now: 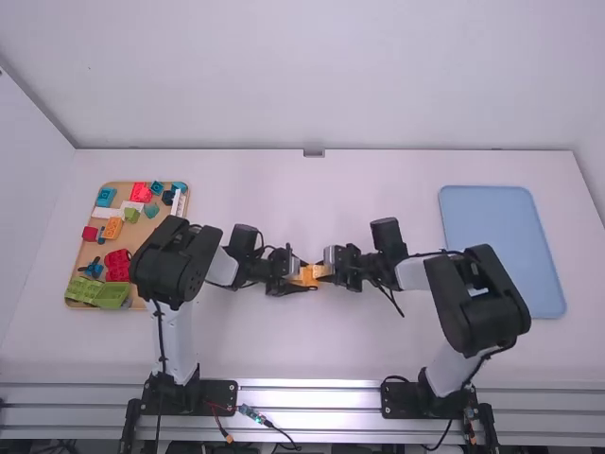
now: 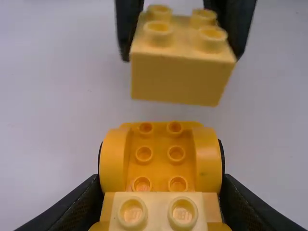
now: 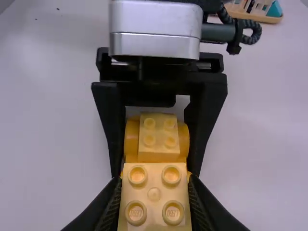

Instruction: Assemble lego blocks to make yellow taxi

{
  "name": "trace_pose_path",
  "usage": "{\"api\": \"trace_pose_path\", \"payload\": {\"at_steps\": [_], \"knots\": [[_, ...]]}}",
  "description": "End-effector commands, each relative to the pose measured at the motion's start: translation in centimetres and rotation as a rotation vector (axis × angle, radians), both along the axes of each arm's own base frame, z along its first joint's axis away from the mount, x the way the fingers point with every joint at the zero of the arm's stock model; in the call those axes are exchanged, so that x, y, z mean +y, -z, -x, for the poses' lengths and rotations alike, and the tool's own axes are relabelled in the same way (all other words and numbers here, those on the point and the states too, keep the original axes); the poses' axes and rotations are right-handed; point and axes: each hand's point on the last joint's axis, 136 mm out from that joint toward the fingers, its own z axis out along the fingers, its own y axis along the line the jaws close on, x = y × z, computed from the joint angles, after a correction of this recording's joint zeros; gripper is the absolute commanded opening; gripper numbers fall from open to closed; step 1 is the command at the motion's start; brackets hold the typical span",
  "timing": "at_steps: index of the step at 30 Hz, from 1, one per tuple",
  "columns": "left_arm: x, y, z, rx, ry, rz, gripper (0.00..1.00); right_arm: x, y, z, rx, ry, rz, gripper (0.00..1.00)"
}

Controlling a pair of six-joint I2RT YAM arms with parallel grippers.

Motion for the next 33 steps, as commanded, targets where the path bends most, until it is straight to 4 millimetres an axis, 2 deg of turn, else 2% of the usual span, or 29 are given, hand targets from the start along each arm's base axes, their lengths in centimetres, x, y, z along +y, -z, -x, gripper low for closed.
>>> {"api": "trace_pose_path", "payload": {"at_steps": [1, 8, 15, 33], "knots": [[0.9, 2.2, 0.6, 0.019, -0.044, -0.085, 0.38, 0.4, -0.1, -0.3, 0.023, -0.019, -0.029, 0.03], [0.9, 2.2, 0.7, 0.007, -0.046, -0.085, 0.37, 1.2, 0.3, -0.2, 0.042, -0.051, -0.043, 0.04], [0.8, 2.3, 0.3, 0.05, -0.043, -0.094, 0.37, 2.1, 0.5, 0.5, 0.036, -0.077, -0.032, 0.0], [0.8, 2.1, 0.4, 0.012, -0.048, -0.08, 0.36, 1.9, 1.1, 0.0, 0.045, -0.038, 0.005, 0.0]]}}
